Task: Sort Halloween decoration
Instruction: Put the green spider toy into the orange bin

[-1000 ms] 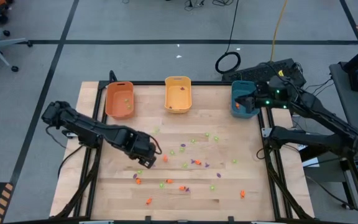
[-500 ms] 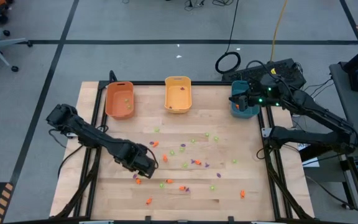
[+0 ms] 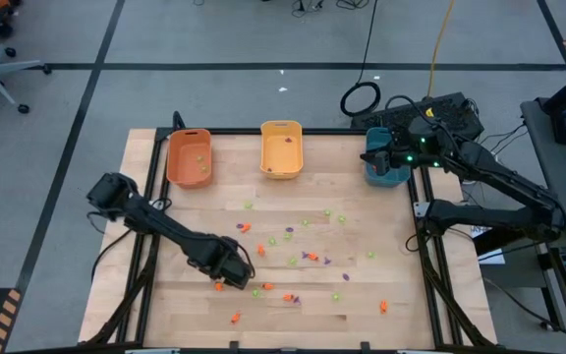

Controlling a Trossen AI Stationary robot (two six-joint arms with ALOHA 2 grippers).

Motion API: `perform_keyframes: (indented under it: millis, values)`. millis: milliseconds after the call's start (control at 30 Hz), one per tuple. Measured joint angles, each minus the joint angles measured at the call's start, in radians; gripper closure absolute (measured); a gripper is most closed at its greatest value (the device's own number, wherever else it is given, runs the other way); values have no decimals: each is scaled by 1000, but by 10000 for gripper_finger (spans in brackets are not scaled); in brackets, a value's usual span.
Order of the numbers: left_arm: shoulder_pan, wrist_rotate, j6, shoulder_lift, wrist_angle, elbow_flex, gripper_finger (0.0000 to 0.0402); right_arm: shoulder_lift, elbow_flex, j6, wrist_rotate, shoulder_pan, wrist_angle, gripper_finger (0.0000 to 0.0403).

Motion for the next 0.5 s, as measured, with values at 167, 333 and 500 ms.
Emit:
perform_keyframes:
  millis: [167, 333, 500]
  values:
    - [0, -9, -4, 18, -2, 0, 198, 0, 0, 0, 0, 0, 0, 254]
    - [0, -22, 3, 40, -2, 0, 198, 0, 0, 0, 0, 0, 0, 254]
    - [1, -28, 3, 48, -2, 0, 206, 0, 0, 0, 0, 0, 0, 254]
